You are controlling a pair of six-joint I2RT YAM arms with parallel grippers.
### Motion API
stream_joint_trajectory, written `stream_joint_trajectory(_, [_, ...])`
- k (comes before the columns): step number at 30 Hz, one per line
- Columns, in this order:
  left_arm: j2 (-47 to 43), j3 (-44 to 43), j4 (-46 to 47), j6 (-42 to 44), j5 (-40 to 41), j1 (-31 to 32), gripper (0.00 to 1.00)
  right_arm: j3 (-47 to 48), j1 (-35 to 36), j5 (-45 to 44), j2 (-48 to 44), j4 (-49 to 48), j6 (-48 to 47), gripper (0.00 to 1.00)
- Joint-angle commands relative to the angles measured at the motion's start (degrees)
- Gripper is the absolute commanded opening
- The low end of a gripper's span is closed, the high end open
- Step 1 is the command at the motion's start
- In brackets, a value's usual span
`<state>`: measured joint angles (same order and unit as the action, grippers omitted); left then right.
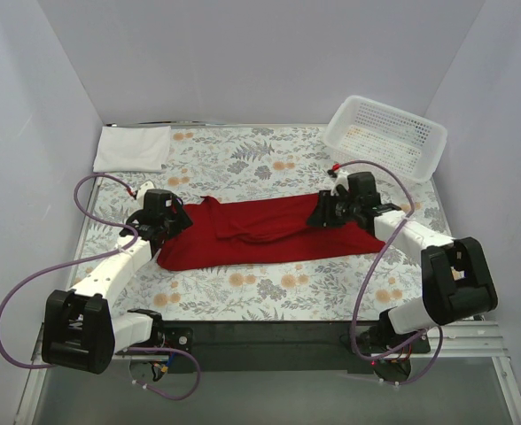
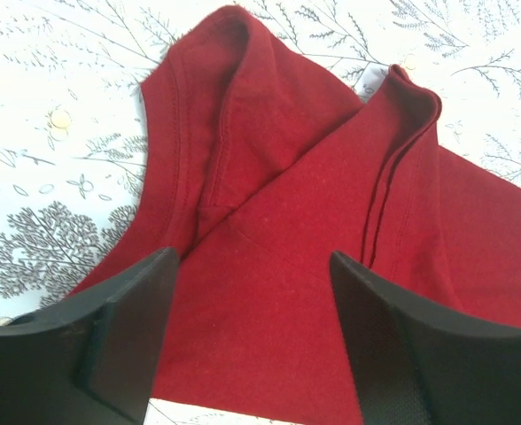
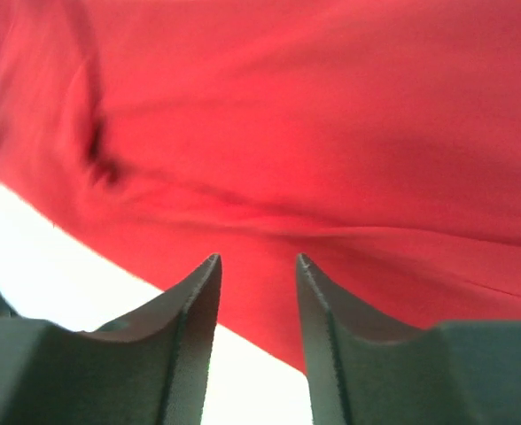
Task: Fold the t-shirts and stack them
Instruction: Fold the tshirt
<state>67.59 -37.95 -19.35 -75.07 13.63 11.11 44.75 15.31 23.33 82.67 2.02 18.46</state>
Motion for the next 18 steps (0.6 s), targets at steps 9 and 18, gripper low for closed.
stream_joint_trajectory(9, [-1.0,1.9,-5.9,-6.0,-1.8,0.8,0.41,1.2,16.1,7.3,8.8,-1.5,-4.5,0.12])
stream_joint_trajectory(18, [-0.8,3.0,-11.8,-10.7,1.6,0.8,0.44,6.5,16.7,5.2,14.8,-4.2,-4.4,0.12])
